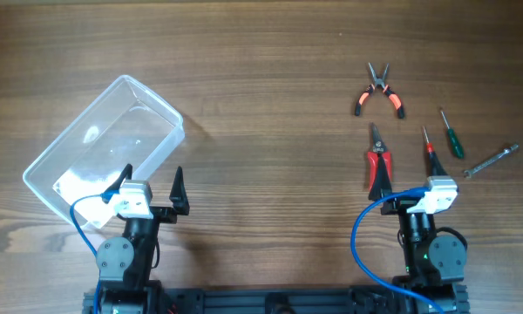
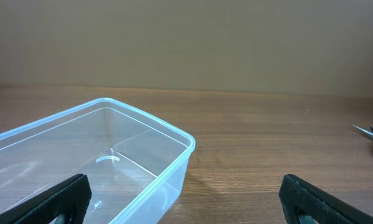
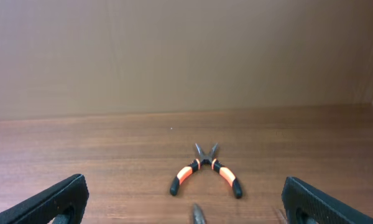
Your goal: Pack container
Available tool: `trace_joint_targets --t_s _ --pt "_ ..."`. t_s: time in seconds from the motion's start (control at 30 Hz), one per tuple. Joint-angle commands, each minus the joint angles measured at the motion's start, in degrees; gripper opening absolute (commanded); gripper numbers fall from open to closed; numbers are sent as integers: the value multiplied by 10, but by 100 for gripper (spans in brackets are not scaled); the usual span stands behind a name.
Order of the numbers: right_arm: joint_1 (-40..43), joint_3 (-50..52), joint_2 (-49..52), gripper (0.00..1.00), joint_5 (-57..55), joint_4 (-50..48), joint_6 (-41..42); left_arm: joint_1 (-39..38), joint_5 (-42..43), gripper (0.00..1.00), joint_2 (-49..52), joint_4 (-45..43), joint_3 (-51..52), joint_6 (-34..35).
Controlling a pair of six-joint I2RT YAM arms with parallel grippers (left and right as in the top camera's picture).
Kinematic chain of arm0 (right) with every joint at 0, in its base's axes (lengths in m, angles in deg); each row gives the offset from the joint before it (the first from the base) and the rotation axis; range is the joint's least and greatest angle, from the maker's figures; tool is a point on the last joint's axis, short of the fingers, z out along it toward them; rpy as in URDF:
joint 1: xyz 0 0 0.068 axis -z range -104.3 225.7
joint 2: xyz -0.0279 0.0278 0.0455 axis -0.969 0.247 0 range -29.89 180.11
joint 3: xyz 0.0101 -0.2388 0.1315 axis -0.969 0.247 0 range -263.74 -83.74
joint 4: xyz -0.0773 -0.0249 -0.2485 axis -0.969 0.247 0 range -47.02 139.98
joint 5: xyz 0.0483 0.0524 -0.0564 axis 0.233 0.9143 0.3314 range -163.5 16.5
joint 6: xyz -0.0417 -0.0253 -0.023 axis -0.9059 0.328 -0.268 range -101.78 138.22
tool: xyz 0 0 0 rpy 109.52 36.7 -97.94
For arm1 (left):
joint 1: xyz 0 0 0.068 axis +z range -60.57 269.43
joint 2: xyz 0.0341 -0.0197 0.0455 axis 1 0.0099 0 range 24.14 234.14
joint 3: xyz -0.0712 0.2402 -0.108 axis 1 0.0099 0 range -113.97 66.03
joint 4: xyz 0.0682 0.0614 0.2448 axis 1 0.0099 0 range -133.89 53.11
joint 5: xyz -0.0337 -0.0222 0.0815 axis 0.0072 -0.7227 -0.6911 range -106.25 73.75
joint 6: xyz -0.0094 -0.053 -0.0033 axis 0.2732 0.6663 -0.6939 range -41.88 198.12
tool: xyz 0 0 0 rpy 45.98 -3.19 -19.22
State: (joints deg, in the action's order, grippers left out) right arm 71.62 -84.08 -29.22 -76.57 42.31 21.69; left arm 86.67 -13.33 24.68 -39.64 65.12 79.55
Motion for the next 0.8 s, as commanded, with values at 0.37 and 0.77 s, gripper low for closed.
trace_joint_targets --t_s 0.37,0.77 --pt "2 -170 198 100 116 -37 87 -3 -105 100 231 48 -238 167" --pt "2 -657 691 100 155 466 25 182 -69 100 666 686 -780 230"
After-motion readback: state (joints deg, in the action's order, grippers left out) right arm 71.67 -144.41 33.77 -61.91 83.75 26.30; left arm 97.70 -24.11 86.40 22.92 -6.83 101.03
